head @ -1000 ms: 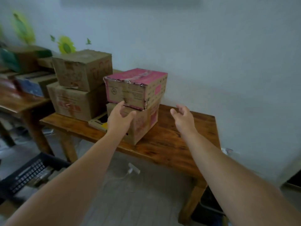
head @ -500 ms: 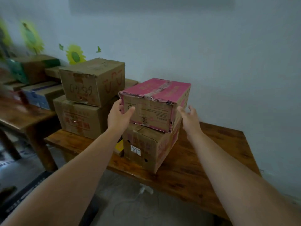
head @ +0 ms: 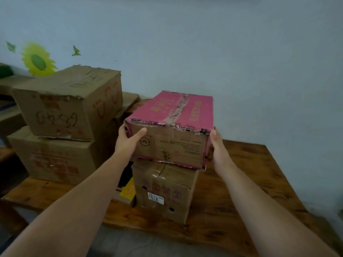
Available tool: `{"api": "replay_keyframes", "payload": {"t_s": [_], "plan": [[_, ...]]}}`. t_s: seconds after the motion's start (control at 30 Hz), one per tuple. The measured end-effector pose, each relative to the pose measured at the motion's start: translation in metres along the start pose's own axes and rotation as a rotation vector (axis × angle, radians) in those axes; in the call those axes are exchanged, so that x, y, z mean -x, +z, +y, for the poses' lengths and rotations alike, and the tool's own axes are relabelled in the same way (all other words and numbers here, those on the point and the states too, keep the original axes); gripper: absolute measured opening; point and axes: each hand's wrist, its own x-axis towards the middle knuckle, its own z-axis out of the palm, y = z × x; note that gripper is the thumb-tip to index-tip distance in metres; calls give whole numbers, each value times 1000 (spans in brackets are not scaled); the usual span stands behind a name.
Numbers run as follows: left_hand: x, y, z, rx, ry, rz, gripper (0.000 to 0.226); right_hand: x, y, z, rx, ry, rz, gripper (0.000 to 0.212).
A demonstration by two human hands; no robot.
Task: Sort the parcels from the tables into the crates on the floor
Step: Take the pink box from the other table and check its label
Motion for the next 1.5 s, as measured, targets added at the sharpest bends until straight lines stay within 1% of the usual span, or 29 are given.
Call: {"api": "replay_keyframes", "payload": {"t_s": [0.03, 0.07, 0.13, 0.17, 0.2, 0.27, 0.3, 0.33, 0.4, 0.47, 0.53, 0.6, 0.73, 0.87, 0.97, 1.1, 1.17, 1.23, 1.3, 1.43, 1.47, 1.5], "plan": [[-5, -1, -3, 2, -16, -46, 79, 1, 2, 0, 1, 0, 1, 87], [-7, -2, -5, 6, -28, -75, 79, 2, 2, 1, 5, -1, -8, 83], [-24, -9, -3, 33, -44, -157, 84, 2, 14, 2, -9, 2, 45, 70], [-31, -12, -2, 52, -52, -186, 85, 2, 19, 2, -11, 0, 70, 70], [-37, -14, -2, 58, -58, -204, 82, 3, 22, 3, -13, -6, 77, 79], [-48, -17, -1, 46, -42, -260, 77, 0, 28, 7, -10, 4, 111, 106], [-51, -18, 0, 43, -21, -286, 77, -1, 30, 7, 1, 14, 126, 112], [-53, -19, 1, 41, 4, -305, 77, -2, 32, 7, -8, 19, 139, 109], [-58, -20, 10, 49, 52, -329, 72, -3, 37, 1, -42, -9, 153, 97], [-64, -20, 23, 79, 97, -334, 58, -8, 42, -7, -41, -48, 185, 84], [-64, -20, 37, 107, 139, -336, 46, -13, 44, -15, -27, -77, 226, 66], [-65, -20, 47, 139, 170, -348, 47, -19, 42, -26, -10, -106, 259, 56], [-66, -23, 66, 175, 171, -401, 54, -23, 38, -54, 18, -210, 300, 59], [-59, -18, 89, 219, 139, -414, 38, -23, 28, -79, 23, -293, 323, 53], [-51, -14, 96, 254, 171, -394, 33, -18, 21, -90, 20, -319, 317, 45], [-43, -10, 102, 294, 135, -446, 51, -13, 17, -93, 29, -330, 320, 44], [-41, -11, 108, 307, 116, -490, 50, -12, 15, -98, 48, -358, 320, 45], [-40, -11, 113, 308, 126, -489, 47, -11, 13, -106, 60, -398, 297, 41], [-40, -12, 117, 351, 134, -455, 41, -11, 11, -114, 71, -426, 250, 38], [-41, -11, 123, 490, 79, -430, 9, -6, 10, -128, 65, -448, 192, 35], [-42, -11, 124, 505, 88, -453, 7, -6, 10, -130, 61, -452, 184, 36], [-43, -12, 124, 491, 121, -503, 13, -5, 9, -132, 56, -459, 178, 37]]}}
